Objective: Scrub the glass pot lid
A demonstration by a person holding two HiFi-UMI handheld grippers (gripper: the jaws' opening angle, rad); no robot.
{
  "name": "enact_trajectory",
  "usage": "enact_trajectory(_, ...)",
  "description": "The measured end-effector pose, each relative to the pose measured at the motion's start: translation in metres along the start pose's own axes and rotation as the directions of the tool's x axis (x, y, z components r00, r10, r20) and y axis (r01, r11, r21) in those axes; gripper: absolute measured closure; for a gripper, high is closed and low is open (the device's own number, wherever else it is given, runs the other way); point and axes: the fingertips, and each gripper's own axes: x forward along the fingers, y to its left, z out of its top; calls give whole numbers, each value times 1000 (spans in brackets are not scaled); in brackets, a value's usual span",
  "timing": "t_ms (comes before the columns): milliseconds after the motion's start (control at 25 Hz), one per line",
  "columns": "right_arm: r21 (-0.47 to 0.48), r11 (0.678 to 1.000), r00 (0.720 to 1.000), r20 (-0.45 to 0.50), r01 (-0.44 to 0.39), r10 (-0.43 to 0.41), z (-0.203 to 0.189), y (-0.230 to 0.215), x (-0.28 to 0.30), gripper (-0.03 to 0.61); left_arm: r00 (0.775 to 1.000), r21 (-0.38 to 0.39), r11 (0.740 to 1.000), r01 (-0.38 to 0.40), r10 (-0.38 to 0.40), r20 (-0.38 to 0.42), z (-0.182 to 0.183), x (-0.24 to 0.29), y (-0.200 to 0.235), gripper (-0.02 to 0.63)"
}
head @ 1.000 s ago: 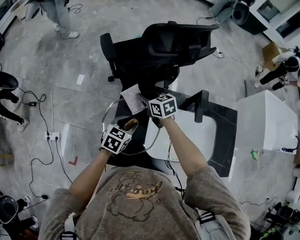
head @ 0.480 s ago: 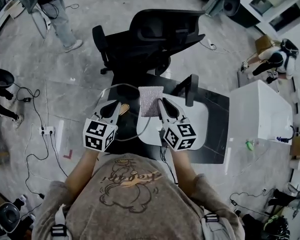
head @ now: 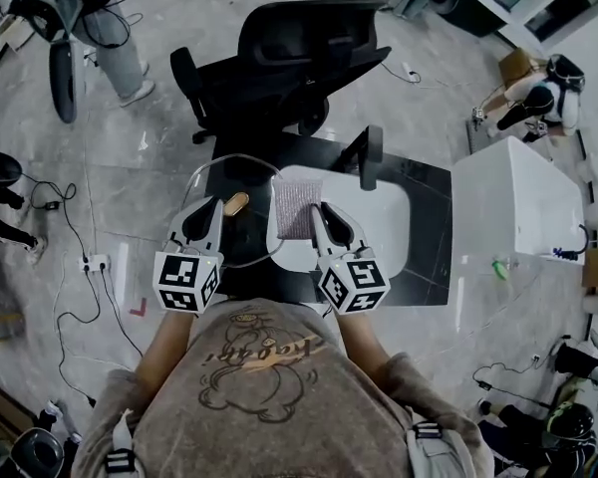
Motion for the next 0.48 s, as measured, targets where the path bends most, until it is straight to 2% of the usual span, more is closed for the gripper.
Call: enact_trajectory(480,-7,1000,1000,-12,3,-3,-16,4,-18,517,1000,18,1000,6,-6,-17,-4,-8,-10,595)
